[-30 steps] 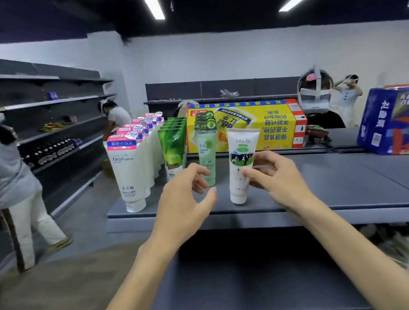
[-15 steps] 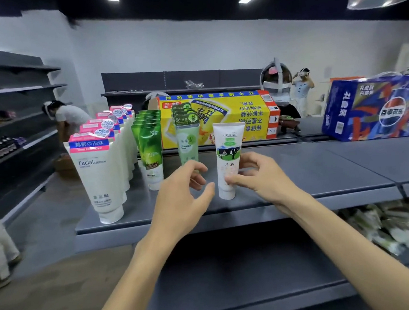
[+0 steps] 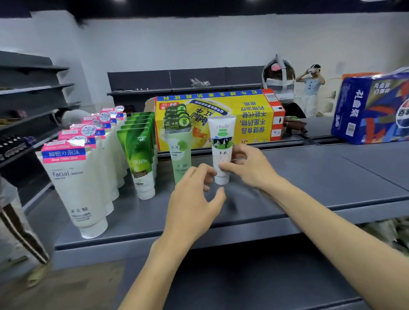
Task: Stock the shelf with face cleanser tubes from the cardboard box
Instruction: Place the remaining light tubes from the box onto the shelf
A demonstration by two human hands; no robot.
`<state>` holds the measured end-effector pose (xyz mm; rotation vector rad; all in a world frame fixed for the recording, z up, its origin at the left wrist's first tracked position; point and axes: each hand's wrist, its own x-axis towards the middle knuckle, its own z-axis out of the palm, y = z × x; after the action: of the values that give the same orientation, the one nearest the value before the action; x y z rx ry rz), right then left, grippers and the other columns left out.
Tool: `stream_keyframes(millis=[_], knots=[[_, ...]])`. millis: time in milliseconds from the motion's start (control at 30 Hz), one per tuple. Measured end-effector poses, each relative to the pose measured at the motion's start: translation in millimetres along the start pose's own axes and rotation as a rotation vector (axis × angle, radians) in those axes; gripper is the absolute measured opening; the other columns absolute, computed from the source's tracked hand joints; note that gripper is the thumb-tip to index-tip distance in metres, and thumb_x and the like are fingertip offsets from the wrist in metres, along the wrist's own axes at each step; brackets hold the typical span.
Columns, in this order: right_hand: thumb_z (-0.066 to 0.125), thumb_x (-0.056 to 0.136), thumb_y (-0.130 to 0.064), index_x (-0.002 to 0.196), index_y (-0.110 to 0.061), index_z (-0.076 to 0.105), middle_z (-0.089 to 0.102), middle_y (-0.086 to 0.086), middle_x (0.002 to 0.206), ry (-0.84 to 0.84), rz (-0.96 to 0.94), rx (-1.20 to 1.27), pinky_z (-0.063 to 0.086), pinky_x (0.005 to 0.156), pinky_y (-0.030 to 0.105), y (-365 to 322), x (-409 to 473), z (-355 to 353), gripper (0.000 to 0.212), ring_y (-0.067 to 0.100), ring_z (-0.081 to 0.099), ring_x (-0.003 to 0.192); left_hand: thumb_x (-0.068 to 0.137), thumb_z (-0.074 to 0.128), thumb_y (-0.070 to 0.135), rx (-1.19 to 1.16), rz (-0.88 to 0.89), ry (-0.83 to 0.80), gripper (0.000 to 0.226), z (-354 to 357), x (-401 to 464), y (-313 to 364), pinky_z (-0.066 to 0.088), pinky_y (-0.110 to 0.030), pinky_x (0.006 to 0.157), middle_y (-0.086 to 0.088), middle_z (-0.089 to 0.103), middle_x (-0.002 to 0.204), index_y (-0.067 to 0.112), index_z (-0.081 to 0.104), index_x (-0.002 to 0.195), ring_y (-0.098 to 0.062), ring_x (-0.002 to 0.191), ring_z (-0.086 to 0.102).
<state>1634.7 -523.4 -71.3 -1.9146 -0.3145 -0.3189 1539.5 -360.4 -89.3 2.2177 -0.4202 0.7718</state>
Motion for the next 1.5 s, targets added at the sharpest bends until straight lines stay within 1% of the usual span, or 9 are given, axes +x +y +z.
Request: stream_keyframes(millis=[167,300,433,567,767,1033,1233,1400,1500], knots=[[0.082,0.080,-0.016,0.100,-0.021,0.064,0.071,-0.004,0.098,-0.028,-0.023,-0.025,0.056,0.091,0.036,18.3,47.1,2.8,0.027,0.020,0.071,0.096,0.084,0.066,0.031,0.055,-0.064,-0.034,0.022,20.8,16.8,1.8,0.053,-0.034,0.076,0.015,0.055,0.091,0.032,0.056,0.104,-0.003,0.083,0.056],[0.081,0.081,-0.018,0.105,-0.014,0.065,0.071,-0.001,0.100,-0.053,-0.059,-0.068,0.056,0.090,0.037,25.7,78.1,9.3,0.029,0.019,0.070,0.095,0.085,0.065,0.030,0.072,-0.098,-0.050,0.022,37.9,34.1,2.7,0.054,-0.036,0.075,0.013,0.054,0.092,0.029,0.056,0.105,-0.005,0.083,0.056],[0.081,0.081,-0.021,0.109,-0.010,0.066,0.073,0.005,0.107,-0.035,-0.053,-0.096,0.054,0.088,0.033,32.2,102.9,13.4,0.034,0.019,0.069,0.096,0.086,0.066,0.028,0.058,-0.091,-0.047,0.023,49.3,37.0,-1.3,0.052,-0.031,0.075,0.012,0.055,0.091,0.028,0.057,0.107,-0.006,0.085,0.056],[0.081,0.081,-0.021,0.112,-0.008,0.066,0.072,0.007,0.111,-0.040,-0.046,-0.116,0.054,0.091,0.040,35.7,120.3,17.9,0.036,0.022,0.068,0.099,0.085,0.066,0.025,0.007,-0.077,0.018,0.020,49.6,37.2,-5.6,0.050,-0.026,0.072,0.011,0.059,0.088,0.029,0.059,0.104,-0.007,0.087,0.059],[0.080,0.083,-0.024,0.110,-0.010,0.066,0.072,0.005,0.109,-0.027,-0.051,-0.124,0.054,0.091,0.039,39.4,125.9,23.8,0.034,0.022,0.068,0.099,0.087,0.063,0.032,0.103,-0.033,-0.056,0.023,52.6,31.9,-5.5,0.050,-0.032,0.075,0.013,0.056,0.091,0.032,0.056,0.109,-0.006,0.090,0.056],[0.080,0.082,-0.022,0.114,-0.009,0.065,0.072,0.006,0.111,-0.042,-0.047,-0.099,0.054,0.093,0.042,42.3,127.7,26.7,0.038,0.022,0.069,0.099,0.088,0.063,0.032,0.108,-0.050,-0.048,0.022,50.3,32.1,-4.5,0.051,-0.034,0.075,0.012,0.056,0.090,0.031,0.056,0.108,-0.006,0.086,0.056],[0.081,0.081,-0.023,0.116,-0.010,0.063,0.070,0.003,0.111,-0.046,-0.028,-0.071,0.055,0.092,0.038,43.7,128.0,23.9,0.042,0.019,0.068,0.100,0.088,0.063,0.032,0.109,-0.056,-0.050,0.022,50.8,32.2,-4.2,0.051,-0.035,0.075,0.011,0.056,0.090,0.031,0.056,0.108,-0.006,0.086,0.056],[0.086,0.075,-0.026,0.109,-0.019,0.054,0.064,-0.007,0.102,-0.062,-0.021,-0.047,0.055,0.084,0.028,43.1,124.5,24.1,0.048,0.007,0.065,0.090,0.087,0.063,0.033,0.110,-0.048,-0.032,0.021,50.7,31.8,-6.6,0.051,-0.034,0.074,0.012,0.056,0.089,0.032,0.055,0.107,-0.006,0.085,0.055],[0.087,0.074,-0.028,0.109,-0.021,0.051,0.063,-0.008,0.103,-0.070,-0.021,-0.051,0.055,0.083,0.029,39.2,121.9,22.5,0.051,0.006,0.064,0.090,0.087,0.062,0.035,0.104,-0.056,-0.032,0.021,49.3,30.1,-6.6,0.051,-0.032,0.073,0.014,0.055,0.089,0.034,0.054,0.106,-0.004,0.086,0.055]])
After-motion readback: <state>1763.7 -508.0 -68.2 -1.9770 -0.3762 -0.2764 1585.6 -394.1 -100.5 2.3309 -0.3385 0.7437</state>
